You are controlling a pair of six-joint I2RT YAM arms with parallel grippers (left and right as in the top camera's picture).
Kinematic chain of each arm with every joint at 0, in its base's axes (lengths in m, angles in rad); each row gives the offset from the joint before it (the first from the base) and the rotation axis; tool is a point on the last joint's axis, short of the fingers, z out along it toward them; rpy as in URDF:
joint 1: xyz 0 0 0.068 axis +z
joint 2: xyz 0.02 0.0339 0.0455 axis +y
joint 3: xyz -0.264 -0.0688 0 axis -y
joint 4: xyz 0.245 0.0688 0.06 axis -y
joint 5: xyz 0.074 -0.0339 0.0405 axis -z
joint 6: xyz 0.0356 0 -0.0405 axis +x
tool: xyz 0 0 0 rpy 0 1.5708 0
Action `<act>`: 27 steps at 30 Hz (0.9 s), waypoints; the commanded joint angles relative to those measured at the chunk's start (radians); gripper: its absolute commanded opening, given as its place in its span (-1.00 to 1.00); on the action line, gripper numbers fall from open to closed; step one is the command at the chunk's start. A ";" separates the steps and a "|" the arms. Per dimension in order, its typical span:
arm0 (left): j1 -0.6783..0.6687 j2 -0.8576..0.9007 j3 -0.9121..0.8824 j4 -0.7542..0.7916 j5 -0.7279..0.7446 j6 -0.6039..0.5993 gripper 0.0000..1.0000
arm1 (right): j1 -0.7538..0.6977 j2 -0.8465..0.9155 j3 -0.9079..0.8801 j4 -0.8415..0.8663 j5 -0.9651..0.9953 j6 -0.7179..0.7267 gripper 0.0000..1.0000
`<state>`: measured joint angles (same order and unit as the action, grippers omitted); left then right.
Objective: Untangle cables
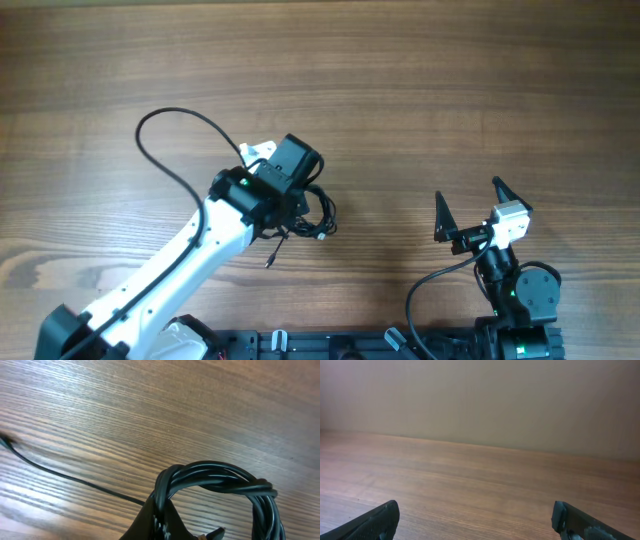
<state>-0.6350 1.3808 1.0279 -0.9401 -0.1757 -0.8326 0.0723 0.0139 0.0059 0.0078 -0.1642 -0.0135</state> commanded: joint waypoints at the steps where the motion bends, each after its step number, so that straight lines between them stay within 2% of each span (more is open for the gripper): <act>1: -0.002 -0.078 0.017 -0.001 -0.024 -0.013 -0.92 | -0.004 0.000 -0.001 0.005 -0.016 -0.006 1.00; 9: -0.002 -0.200 0.017 -0.016 -0.023 -0.004 -0.92 | -0.004 0.000 -0.001 0.005 -0.016 -0.006 1.00; 12: -0.002 -0.227 0.017 -0.015 -0.004 0.048 -0.92 | -0.004 0.000 -0.001 0.006 -0.016 -0.011 0.99; 15: -0.002 -0.237 0.017 -0.014 -0.005 0.048 -0.92 | -0.004 0.000 -0.001 0.006 -0.019 0.031 1.00; 17: -0.002 -0.235 0.017 -0.014 -0.005 0.047 -0.92 | -0.004 0.000 -0.001 0.005 -0.020 0.212 1.00; 19: -0.002 -0.234 0.017 -0.014 -0.005 0.039 -0.92 | -0.004 0.000 -0.001 0.005 -0.029 0.452 1.00; 20: -0.002 -0.234 0.017 -0.012 -0.005 0.036 -0.92 | -0.004 0.003 -0.001 0.006 -0.068 0.649 1.00; 22: -0.002 -0.234 0.017 -0.011 -0.006 0.005 -0.92 | -0.004 0.018 -0.001 0.015 -0.162 0.916 1.00; 25: -0.002 -0.234 0.017 -0.011 -0.006 -0.045 -0.92 | -0.004 0.047 -0.001 0.025 -0.337 1.263 1.00; 27: -0.002 -0.234 0.017 -0.012 -0.006 -0.068 -0.92 | -0.004 0.069 -0.001 0.027 -0.410 1.419 0.99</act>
<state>-0.6350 1.1584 1.0279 -0.9546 -0.1753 -0.8387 0.0711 0.0521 0.0059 0.0257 -0.3809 0.9447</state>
